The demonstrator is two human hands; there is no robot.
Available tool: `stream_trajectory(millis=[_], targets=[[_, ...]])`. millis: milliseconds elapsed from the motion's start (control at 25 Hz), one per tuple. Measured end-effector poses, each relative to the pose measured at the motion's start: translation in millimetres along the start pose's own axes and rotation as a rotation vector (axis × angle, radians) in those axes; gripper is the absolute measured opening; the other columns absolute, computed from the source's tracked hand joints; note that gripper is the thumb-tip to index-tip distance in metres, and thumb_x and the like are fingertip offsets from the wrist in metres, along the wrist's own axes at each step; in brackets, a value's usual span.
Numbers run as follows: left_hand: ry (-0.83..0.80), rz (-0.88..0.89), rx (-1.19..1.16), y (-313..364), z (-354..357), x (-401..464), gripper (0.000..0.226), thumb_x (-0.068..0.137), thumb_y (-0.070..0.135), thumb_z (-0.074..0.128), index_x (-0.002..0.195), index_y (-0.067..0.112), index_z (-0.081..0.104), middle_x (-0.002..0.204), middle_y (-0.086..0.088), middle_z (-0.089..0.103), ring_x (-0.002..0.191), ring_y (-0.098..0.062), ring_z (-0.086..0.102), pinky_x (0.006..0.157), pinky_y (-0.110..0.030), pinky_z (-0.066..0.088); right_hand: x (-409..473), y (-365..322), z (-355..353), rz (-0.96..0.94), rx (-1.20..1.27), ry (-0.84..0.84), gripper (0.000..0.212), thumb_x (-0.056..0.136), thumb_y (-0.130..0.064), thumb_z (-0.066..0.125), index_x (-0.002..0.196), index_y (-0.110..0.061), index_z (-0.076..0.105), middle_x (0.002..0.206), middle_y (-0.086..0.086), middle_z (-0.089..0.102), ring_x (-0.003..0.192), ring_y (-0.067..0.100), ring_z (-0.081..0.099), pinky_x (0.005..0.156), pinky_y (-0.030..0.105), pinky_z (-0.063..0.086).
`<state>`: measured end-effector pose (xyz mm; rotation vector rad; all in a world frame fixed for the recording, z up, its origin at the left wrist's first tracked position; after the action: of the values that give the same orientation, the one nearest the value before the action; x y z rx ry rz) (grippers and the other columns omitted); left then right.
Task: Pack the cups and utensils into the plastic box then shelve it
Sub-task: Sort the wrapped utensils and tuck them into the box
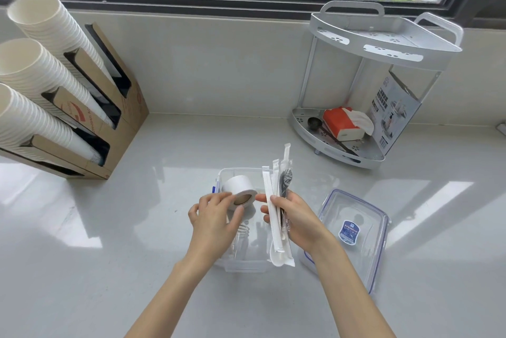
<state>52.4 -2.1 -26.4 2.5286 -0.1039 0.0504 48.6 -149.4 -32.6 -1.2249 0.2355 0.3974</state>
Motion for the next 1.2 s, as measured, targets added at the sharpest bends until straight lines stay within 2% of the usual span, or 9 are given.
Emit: stream_trajectory(millis=[80,160,280,440,560,760,840,1000,1200], targets=[[-0.064,-0.049,-0.326,15,-5,5,0.026,0.09,0.037,0.039,0.103,0.029,0.061,0.113,0.005,0.061,0.115,-0.017,0.046,0.094,-0.024,0.033,-2,-2,7,0.007,0.014,-0.057,0.019,0.097,-0.008,0.039,0.111,-0.006,0.052,0.086,0.001,0.067,0.055,0.007,0.057,0.053,0.019,0.048],[-0.216,-0.149,-0.688,27,-1,8,0.016,0.091,0.031,0.044,0.084,0.028,0.058,0.089,0.003,0.063,0.091,-0.014,0.059,0.075,-0.013,0.043,-6,-4,18,0.017,0.028,-0.149,0.018,0.098,-0.01,0.038,0.108,-0.009,0.052,0.081,0.002,0.061,0.05,0.006,0.05,0.051,0.019,0.045],[-0.402,-0.255,-0.988,37,7,9,0.024,0.09,0.033,0.046,0.083,0.015,0.061,0.065,0.0,0.066,0.053,-0.011,0.061,0.06,-0.022,0.05,-12,-6,30,0.024,0.011,-0.244,0.014,0.099,-0.014,0.037,0.104,-0.014,0.051,0.073,0.0,0.053,0.046,0.005,0.042,0.046,0.016,0.039],[-0.422,-0.305,-1.146,36,10,7,0.017,0.088,0.029,0.05,0.081,0.016,0.059,0.054,0.003,0.062,0.044,-0.01,0.06,0.056,-0.024,0.05,-15,-6,32,0.028,0.017,-0.275,0.014,0.099,-0.016,0.037,0.109,-0.013,0.047,0.063,-0.003,0.058,0.045,0.005,0.038,0.044,0.015,0.036],[-0.413,-0.358,-1.19,32,14,7,0.019,0.088,0.031,0.05,0.081,0.013,0.054,0.036,0.004,0.042,0.034,-0.014,0.054,0.048,-0.027,0.048,-14,-4,32,0.036,0.026,-0.256,0.015,0.099,-0.017,0.037,0.104,-0.01,0.049,0.065,0.001,0.057,0.043,0.005,0.042,0.042,0.016,0.036],[-0.388,-0.323,-1.244,32,13,6,0.034,0.092,0.03,0.044,0.104,0.001,0.058,0.045,0.003,0.059,0.034,-0.011,0.051,0.041,-0.025,0.045,-16,-4,34,0.014,-0.088,-0.201,0.017,0.099,-0.022,0.038,0.102,-0.014,0.052,0.071,0.007,0.053,0.043,0.007,0.052,0.043,0.017,0.043],[-0.347,-0.329,-1.256,30,11,7,0.033,0.093,0.031,0.041,0.092,0.003,0.058,0.047,0.0,0.059,0.035,-0.014,0.049,0.04,-0.025,0.045,-16,-4,33,0.018,-0.09,-0.188,0.02,0.099,-0.024,0.037,0.1,-0.014,0.054,0.074,0.006,0.057,0.046,0.007,0.055,0.042,0.017,0.045],[-0.227,-0.369,-1.293,25,7,12,0.032,0.094,0.026,0.038,0.076,0.013,0.061,0.06,-0.005,0.057,0.061,-0.018,0.044,0.057,-0.026,0.041,-15,-2,31,0.045,-0.097,-0.176,0.027,0.099,-0.028,0.036,0.102,-0.012,0.057,0.077,0.005,0.063,0.05,0.009,0.058,0.044,0.017,0.049],[-0.229,-0.363,-1.318,24,5,14,0.039,0.096,0.027,0.029,0.088,0.01,0.063,0.063,-0.007,0.055,0.041,-0.013,0.043,0.038,-0.021,0.035,-14,0,33,0.053,-0.104,-0.185,0.026,0.1,-0.025,0.035,0.104,-0.012,0.057,0.075,0.004,0.065,0.048,0.008,0.058,0.044,0.017,0.05]])
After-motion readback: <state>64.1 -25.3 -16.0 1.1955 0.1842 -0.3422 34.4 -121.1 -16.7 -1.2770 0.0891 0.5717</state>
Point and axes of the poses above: each hand's wrist, its own x-axis towards the middle knuckle, its own z-axis out of the palm, y = z × x, the point moved 5 cm from there along x, towards the middle knuckle
